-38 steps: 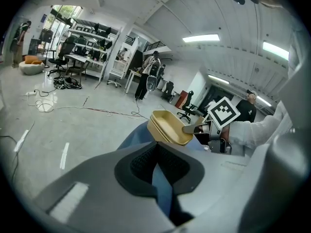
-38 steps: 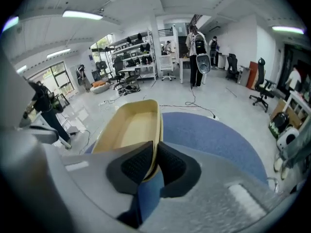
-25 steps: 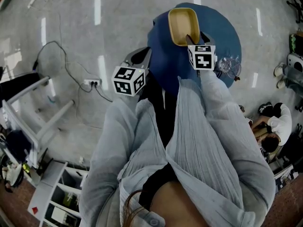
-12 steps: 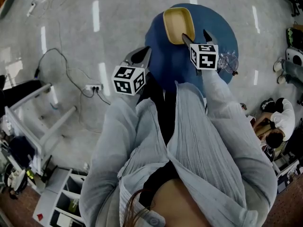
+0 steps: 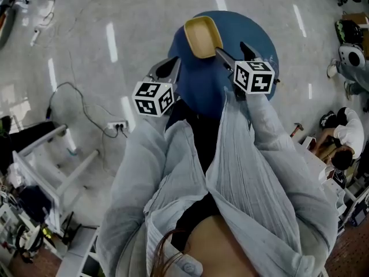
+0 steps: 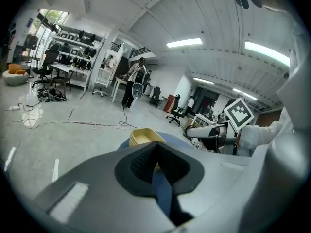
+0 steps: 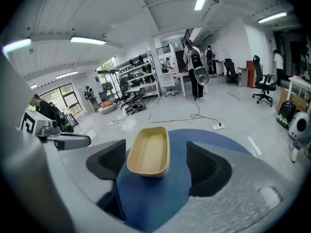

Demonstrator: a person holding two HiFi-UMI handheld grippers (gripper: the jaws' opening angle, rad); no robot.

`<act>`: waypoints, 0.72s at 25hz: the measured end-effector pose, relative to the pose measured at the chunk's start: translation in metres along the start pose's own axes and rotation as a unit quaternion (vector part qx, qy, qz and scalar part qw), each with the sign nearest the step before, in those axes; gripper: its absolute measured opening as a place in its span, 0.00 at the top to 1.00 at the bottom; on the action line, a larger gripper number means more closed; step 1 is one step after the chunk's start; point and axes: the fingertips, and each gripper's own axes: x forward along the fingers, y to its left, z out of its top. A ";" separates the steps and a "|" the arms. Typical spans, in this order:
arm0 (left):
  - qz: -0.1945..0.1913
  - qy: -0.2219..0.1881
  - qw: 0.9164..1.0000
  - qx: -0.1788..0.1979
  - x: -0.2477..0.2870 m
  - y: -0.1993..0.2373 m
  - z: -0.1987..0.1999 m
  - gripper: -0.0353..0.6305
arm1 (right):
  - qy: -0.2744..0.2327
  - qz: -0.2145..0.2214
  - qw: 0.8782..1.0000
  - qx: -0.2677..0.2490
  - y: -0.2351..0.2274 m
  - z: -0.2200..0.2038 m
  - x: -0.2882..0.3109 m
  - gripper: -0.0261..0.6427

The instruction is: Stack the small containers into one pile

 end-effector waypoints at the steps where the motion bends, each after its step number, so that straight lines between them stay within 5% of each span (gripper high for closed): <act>1: -0.004 -0.004 1.000 0.003 0.001 -0.003 0.004 0.93 | -0.008 0.000 1.000 0.004 -0.001 0.003 -0.006 0.37; 12: -0.050 -0.034 0.997 0.051 -0.003 -0.026 0.039 0.93 | -0.102 -0.023 0.994 0.034 -0.001 0.026 -0.068 0.38; 18: -0.080 -0.043 0.993 0.077 -0.015 -0.041 0.052 0.93 | -0.185 -0.074 0.979 0.036 0.000 0.030 -0.119 0.48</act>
